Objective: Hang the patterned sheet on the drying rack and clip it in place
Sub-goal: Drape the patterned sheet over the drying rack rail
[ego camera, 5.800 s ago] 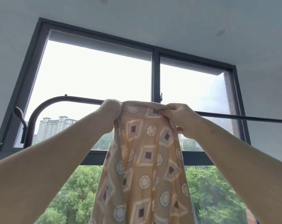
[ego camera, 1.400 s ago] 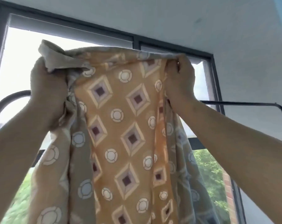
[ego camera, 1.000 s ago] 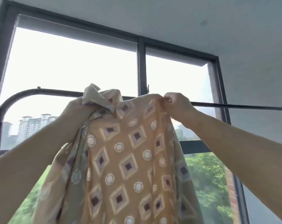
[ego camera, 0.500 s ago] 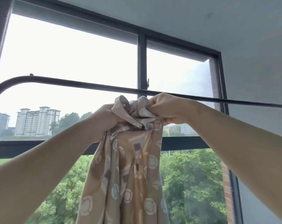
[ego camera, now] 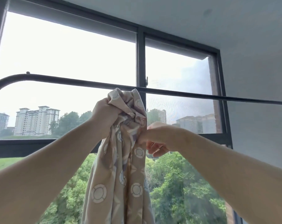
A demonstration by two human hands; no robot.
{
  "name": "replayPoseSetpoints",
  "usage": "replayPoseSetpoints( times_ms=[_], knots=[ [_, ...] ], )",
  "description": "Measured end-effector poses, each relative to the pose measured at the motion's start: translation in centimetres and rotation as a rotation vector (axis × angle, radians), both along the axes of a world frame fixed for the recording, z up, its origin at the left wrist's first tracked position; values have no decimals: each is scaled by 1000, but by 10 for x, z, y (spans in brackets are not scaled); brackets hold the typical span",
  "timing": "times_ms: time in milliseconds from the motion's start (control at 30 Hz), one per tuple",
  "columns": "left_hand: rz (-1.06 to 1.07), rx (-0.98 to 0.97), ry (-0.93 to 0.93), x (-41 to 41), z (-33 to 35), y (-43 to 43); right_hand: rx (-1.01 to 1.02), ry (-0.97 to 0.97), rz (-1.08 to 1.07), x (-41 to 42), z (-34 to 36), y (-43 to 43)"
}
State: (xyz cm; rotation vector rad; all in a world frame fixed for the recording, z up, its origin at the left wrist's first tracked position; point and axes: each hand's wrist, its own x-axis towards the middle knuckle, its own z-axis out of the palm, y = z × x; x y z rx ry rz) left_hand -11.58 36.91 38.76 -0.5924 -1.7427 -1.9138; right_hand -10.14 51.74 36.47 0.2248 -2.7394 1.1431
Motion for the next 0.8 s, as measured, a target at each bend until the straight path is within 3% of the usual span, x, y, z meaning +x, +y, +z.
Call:
replayPoseSetpoints(
  times_ms=[167, 233, 367, 500, 567, 667, 800],
  knots=[
    [12, 60, 21, 0, 2, -7, 149, -133, 100, -3, -31, -4],
    [23, 70, 17, -1, 2, -11, 120, -140, 90, -5, -36, 0],
    [9, 90, 14, 0, 0, -16, -135, -30, 76, -4, -41, 3],
    [44, 82, 14, -2, -3, -19, -473, -124, 222, 9, -48, -11],
    [69, 92, 8, -4, -5, -21, -540, -25, 171, 10, -49, -15],
    [83, 94, 0, -6, -8, -21, -476, 98, 124, 8, -52, -17],
    [64, 104, 8, -6, -12, -21, -347, -23, 217, 9, -65, -23]
  ],
)
